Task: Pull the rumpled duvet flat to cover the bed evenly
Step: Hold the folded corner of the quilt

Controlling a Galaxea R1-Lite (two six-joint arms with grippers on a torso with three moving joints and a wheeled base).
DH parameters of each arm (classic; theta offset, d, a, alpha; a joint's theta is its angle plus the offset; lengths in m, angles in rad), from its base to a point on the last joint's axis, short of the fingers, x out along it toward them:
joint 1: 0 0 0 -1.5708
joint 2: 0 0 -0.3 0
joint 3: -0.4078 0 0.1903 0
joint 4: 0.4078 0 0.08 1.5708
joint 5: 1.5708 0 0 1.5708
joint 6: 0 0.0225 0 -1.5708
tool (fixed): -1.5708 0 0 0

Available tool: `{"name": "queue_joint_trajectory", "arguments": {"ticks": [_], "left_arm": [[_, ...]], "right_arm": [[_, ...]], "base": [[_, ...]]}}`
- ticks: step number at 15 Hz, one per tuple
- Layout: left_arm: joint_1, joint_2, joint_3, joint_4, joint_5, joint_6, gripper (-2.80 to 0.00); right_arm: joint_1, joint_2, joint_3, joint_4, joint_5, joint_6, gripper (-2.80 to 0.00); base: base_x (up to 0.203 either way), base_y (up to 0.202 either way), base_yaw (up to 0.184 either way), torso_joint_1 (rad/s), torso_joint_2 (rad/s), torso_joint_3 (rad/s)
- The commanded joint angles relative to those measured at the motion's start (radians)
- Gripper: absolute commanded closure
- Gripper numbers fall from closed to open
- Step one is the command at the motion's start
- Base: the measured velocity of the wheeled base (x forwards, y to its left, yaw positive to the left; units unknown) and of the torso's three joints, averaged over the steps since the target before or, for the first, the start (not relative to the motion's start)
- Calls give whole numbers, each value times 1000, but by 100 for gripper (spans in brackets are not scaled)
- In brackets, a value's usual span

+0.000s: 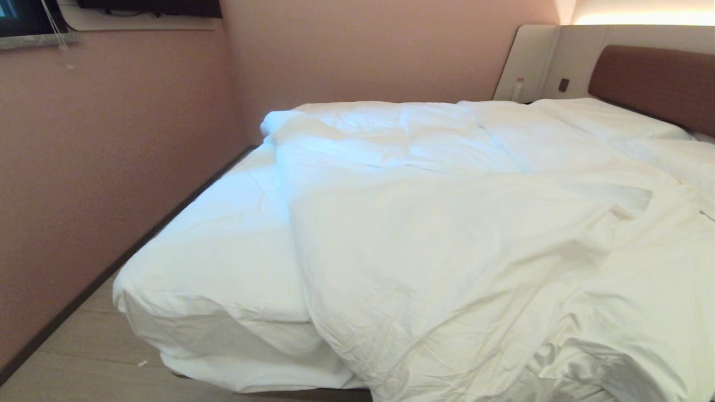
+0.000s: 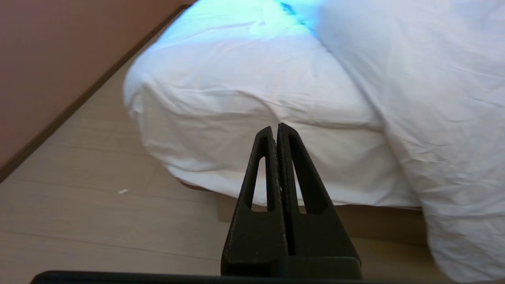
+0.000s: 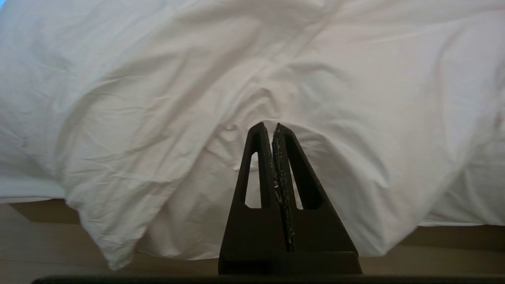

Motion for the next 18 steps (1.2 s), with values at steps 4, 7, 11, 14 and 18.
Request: {"name": "queue_joint_trajectory", "arguments": {"ticks": [4,7,11,14,18], "left_arm": [[0,0,0,0,0,-2,0],[0,0,0,0,0,-2,0],[0,0,0,0,0,-2,0],[0,0,0,0,0,-2,0],[0,0,0,0,0,-2,0]], "right_arm": [[0,1,0,0,0,0,0],[0,1,0,0,0,0,0],[0,1,0,0,0,0,0],[0,1,0,0,0,0,0],[0,1,0,0,0,0,0]], "base": [[0,-193,1,2,2,3],[0,-194,-1,0,-2,3],[0,-194,0,3,5,2],[0,-194,0,2,2,5],[0,-192,-1,2,-1,1]]}}
